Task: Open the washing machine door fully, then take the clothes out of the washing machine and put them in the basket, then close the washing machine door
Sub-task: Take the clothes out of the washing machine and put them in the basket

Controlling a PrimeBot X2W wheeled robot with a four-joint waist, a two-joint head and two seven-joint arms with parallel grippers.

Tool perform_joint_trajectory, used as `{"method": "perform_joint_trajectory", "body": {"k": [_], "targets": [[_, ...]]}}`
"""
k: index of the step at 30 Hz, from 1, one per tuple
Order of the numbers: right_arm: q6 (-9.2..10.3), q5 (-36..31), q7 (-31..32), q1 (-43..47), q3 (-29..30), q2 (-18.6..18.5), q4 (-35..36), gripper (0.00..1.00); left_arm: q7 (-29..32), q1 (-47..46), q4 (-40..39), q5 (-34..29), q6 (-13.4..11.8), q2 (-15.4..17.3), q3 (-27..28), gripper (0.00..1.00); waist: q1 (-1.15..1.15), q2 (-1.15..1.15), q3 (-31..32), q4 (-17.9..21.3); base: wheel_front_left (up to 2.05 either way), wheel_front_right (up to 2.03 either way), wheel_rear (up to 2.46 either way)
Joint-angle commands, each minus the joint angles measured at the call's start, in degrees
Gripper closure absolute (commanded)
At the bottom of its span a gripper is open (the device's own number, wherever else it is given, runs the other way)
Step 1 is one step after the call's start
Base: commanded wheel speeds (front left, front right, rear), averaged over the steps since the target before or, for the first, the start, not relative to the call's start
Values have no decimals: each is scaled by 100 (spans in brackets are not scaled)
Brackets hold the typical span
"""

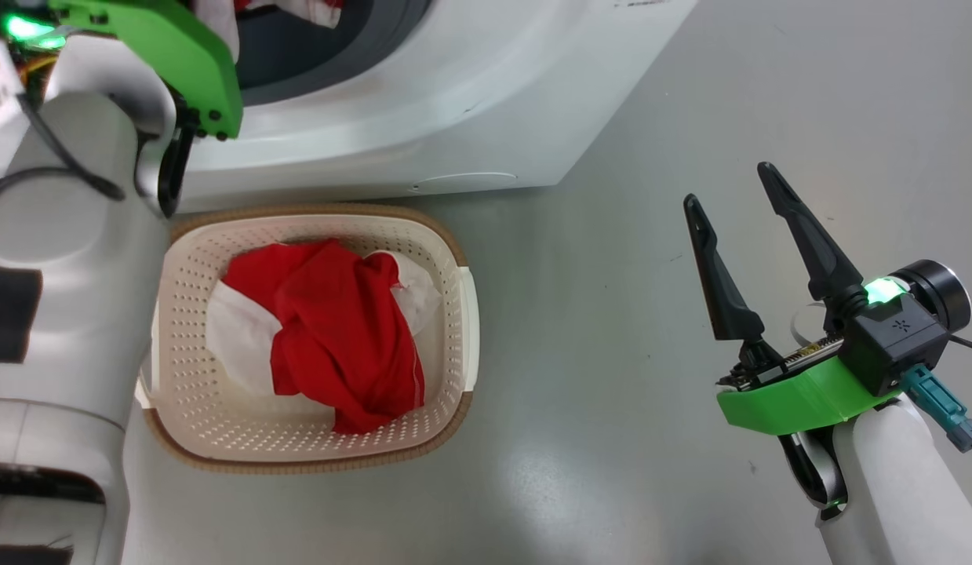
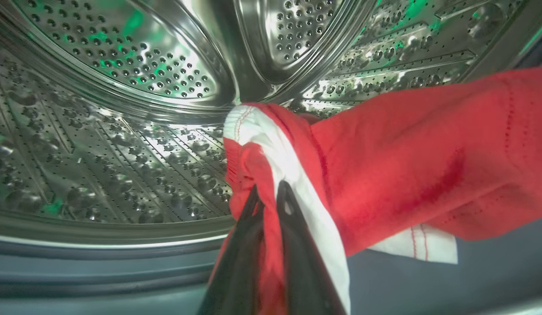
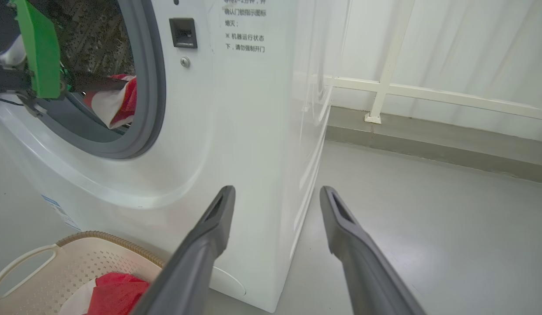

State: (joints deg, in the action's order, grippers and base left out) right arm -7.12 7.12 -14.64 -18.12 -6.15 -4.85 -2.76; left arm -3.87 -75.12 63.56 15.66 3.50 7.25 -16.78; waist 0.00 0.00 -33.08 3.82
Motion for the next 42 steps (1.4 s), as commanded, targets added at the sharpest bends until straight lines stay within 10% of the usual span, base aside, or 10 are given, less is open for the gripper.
{"method": "perform_joint_trajectory", "body": {"k": [1, 9, 20, 42], "targets": [[-36, 8, -36, 35, -87, 8, 112, 0, -231, 85, -192, 28, -19, 280, 67, 100, 0, 0, 48, -46, 0, 0, 0], [-36, -14, -36, 143, -56, 11, 38, 0, -1073, 617, -801, 92, -192, 319, 196, 100, 0, 0, 316, -175, 0, 0, 0], [-36, -11, -36, 307, -34, 43, -57, 0, -1111, 2297, -3321, 74, -516, 374, 856, 100, 0, 0, 730, -312, 0, 0, 0], [-36, 68, -36, 831, -111, 149, -344, 0, -1110, 4991, -5494, -5, -649, 189, 1228, 100, 0, 0, 1969, -377, 0, 0, 0]]}}
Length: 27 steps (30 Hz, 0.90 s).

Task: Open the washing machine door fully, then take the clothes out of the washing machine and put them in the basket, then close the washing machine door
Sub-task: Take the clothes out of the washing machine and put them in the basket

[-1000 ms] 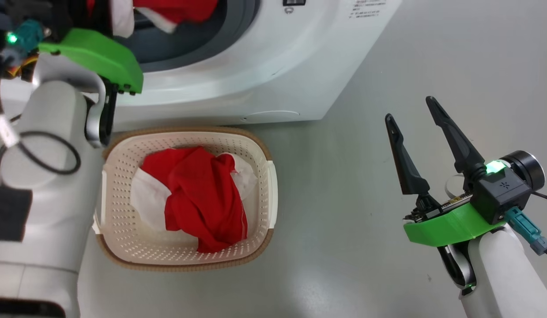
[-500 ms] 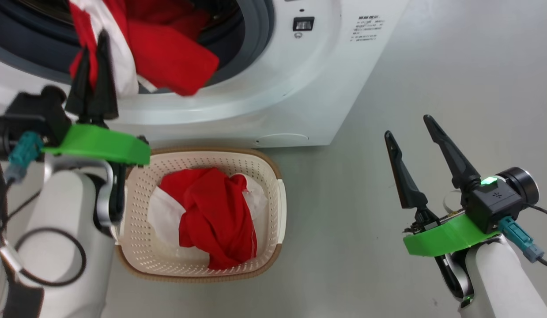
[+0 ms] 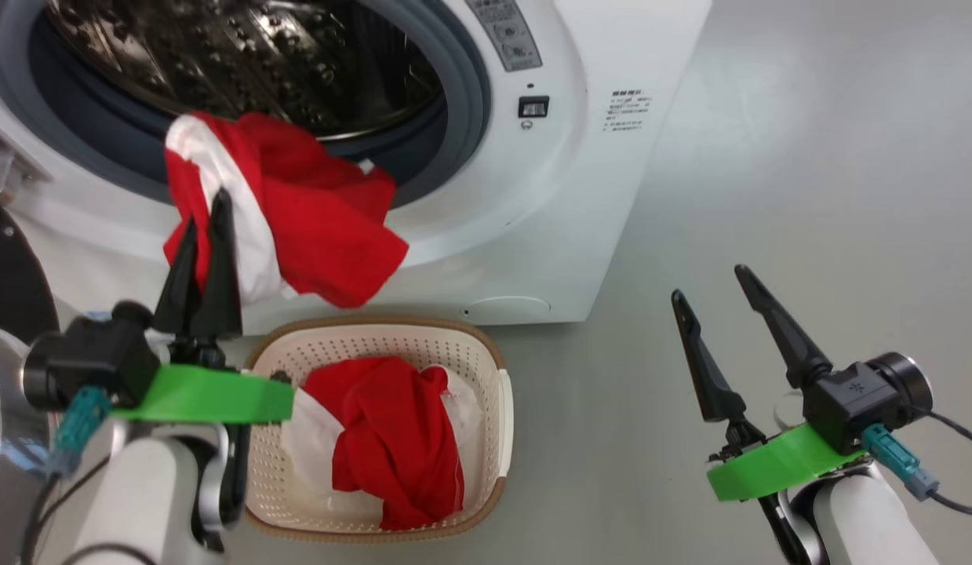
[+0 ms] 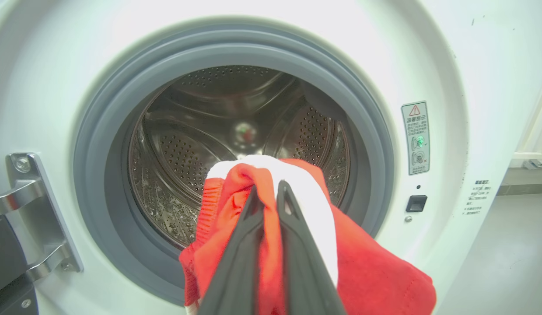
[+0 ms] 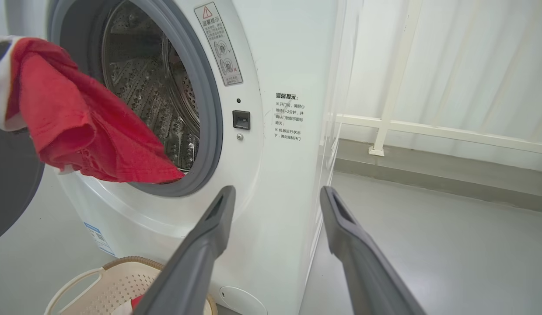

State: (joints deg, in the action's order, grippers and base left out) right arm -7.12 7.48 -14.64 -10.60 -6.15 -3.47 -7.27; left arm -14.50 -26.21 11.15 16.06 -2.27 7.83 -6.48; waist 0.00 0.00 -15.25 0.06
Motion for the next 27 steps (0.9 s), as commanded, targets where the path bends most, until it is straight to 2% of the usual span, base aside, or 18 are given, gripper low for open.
{"method": "perform_joint_trajectory", "body": {"k": [1, 9, 14, 20, 27], "targets": [[-36, 33, -36, 98, -111, 14, 101, 0, -32, 204, -368, -47, -94, 133, 193, 100, 0, 0, 215, 1, 0, 0, 0], [-36, 41, -36, 95, -122, 35, 97, 0, 175, 822, -1163, -37, -254, 125, 151, 100, 0, 0, 280, 57, 0, 0, 0], [-36, 52, -36, 47, -133, 44, 117, 0, 308, 1071, -1153, 107, -300, 16, 115, 100, 0, 0, 182, 89, 0, 0, 0], [-36, 7, -36, -34, -131, 49, 111, 0, 353, 1006, -406, 388, -244, -144, 74, 100, 0, 0, -32, 75, 0, 0, 0], [-36, -25, -36, -145, -146, 51, 80, 0, 336, 592, 1006, 754, -53, -312, -4, 100, 0, 0, -358, 52, 0, 0, 0]]}}
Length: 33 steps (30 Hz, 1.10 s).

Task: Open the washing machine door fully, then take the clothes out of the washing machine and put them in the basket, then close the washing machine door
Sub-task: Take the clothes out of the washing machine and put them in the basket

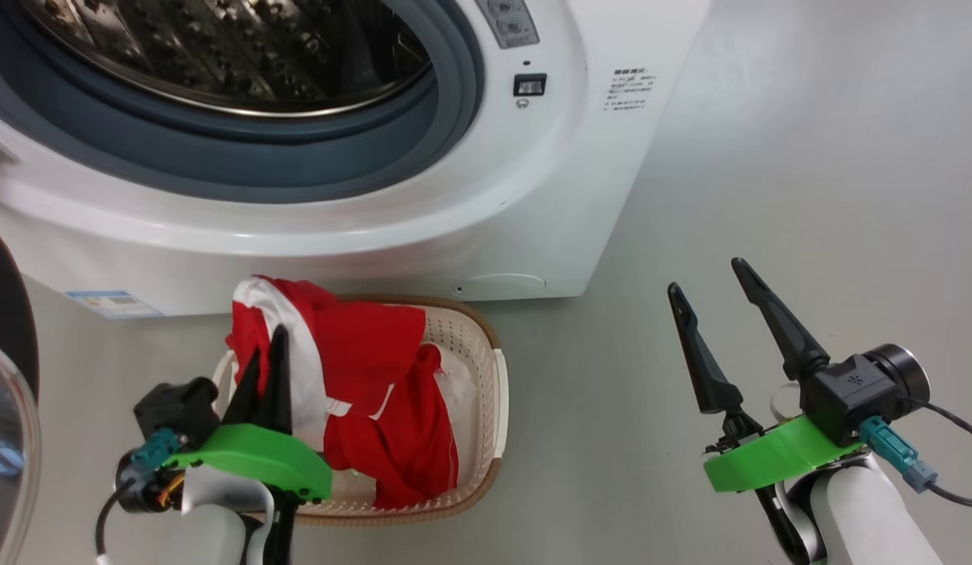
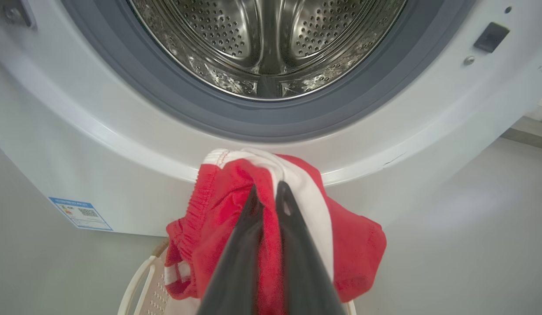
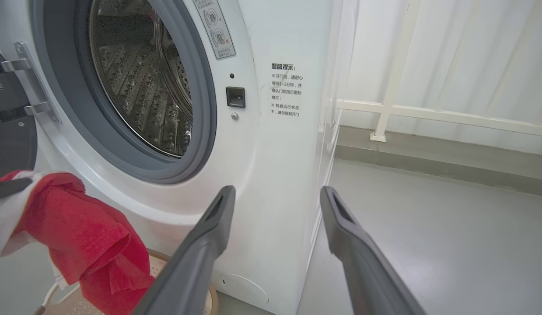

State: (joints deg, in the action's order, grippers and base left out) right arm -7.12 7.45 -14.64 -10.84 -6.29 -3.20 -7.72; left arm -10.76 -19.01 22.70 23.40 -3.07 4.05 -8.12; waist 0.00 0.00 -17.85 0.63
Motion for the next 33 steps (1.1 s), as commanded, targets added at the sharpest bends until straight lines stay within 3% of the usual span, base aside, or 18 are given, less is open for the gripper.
{"method": "perform_joint_trajectory", "body": {"k": [1, 17, 31, 32, 33], "targets": [[-36, -24, -36, -140, -136, 25, 123, 0, -11, -203, 79, 74, 73, 49, 138, 100, 0, 0, -146, -2, 0, 0, 0], [-36, 4, -36, -455, -181, 23, 96, 0, 408, -1726, 3384, 720, 641, -77, -2, 100, 0, 0, -916, 223, 0, 0, 0], [-36, 108, -36, -744, -155, 30, 136, 0, 583, -2678, 4828, 685, 800, 55, -253, 100, 0, 0, -1558, 654, 0, 0, 0], [-36, 121, -36, -745, -144, 31, 140, 0, 563, -2706, 4862, 673, 791, 60, -270, 94, 0, 0, -1570, 666, 0, 0, 0], [-36, 134, -36, -746, -141, 31, 142, 0, 541, -2727, 4891, 666, 783, 65, -283, 80, 0, 0, -1580, 679, 0, 0, 0]]}}
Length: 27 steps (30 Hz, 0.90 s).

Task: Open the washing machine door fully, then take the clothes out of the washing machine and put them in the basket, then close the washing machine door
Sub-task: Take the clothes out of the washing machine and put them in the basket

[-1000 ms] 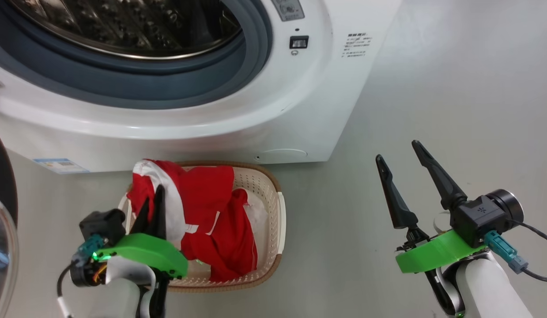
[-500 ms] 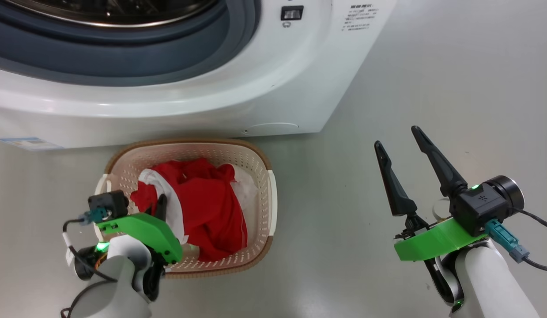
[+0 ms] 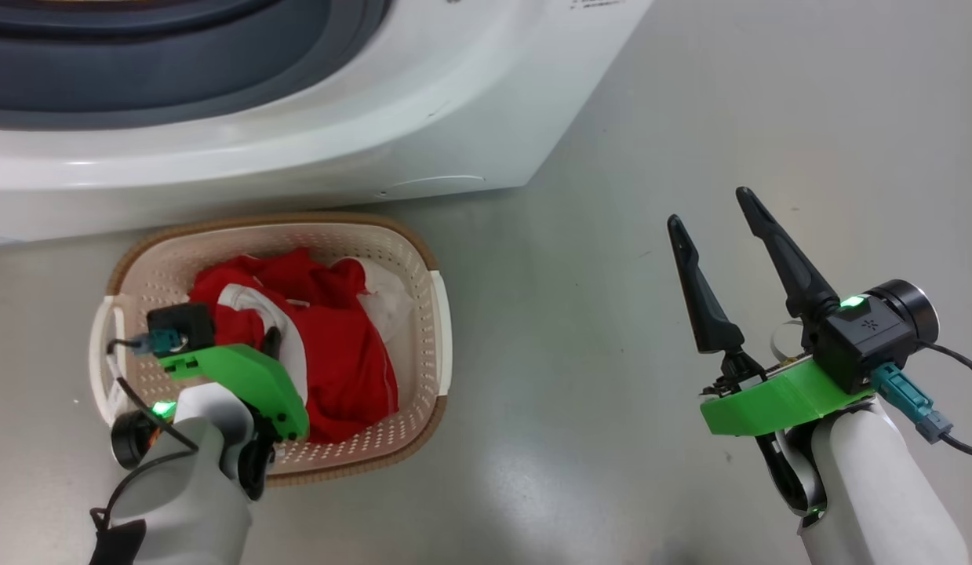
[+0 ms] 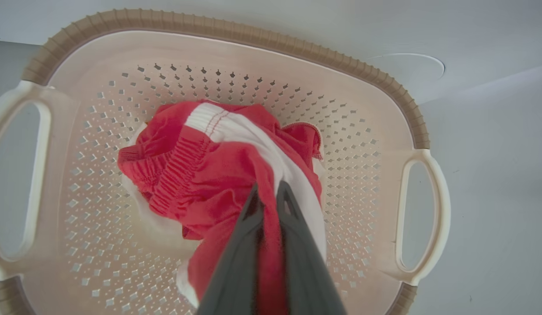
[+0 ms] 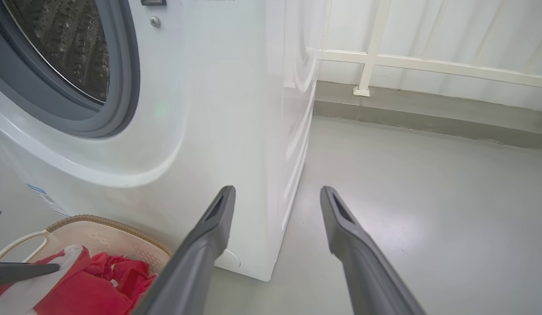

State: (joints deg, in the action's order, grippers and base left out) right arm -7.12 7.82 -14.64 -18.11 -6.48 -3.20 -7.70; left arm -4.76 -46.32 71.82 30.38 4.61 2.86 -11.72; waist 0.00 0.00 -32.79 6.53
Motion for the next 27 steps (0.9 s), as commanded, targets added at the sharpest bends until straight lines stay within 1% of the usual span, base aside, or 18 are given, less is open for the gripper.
{"method": "perform_joint_trajectory", "body": {"k": [1, 2, 3, 9, 15, 19, 23, 27], "targets": [[-36, 109, -36, -21, -124, 31, 141, 0, -82, -9, 4, -35, 6, 188, 69, 46, 0, 0, -92, 102, 0, 0, 0], [-36, 121, -36, -23, -122, 31, 142, 0, -125, -19, 24, -45, -7, 194, 56, 4, 0, 0, -95, 110, 0, 0, 0], [-36, 133, -36, -25, -120, 31, 141, 0, -182, -24, 41, -44, -28, 199, 56, 0, 0, 0, -98, 114, 0, 0, 0], [-36, 138, -36, -7, -93, 32, 146, 0, -454, -33, 110, -68, -52, 188, -11, 0, 0, 0, -41, 36, 0, 0, 0], [-36, 77, -36, 56, -72, 32, 122, 0, -817, -3, 88, -35, 19, 118, -49, 0, 0, 0, 191, -146, 0, 0, 0], [-36, 45, -36, 114, -51, 32, 90, 0, -954, 105, 3, -34, 74, 92, -78, 0, 0, 0, 409, -268, 0, 0, 0], [-36, 18, -36, 193, -28, 32, 49, 0, -1013, 258, -253, -62, 80, 75, -78, 0, 0, 0, 660, -388, 0, 0, 0], [-36, -18, -36, 273, -5, 32, -10, 0, -1021, 505, -802, -139, 33, 74, -14, 0, 0, 0, 918, -483, 0, 0, 0]]}}
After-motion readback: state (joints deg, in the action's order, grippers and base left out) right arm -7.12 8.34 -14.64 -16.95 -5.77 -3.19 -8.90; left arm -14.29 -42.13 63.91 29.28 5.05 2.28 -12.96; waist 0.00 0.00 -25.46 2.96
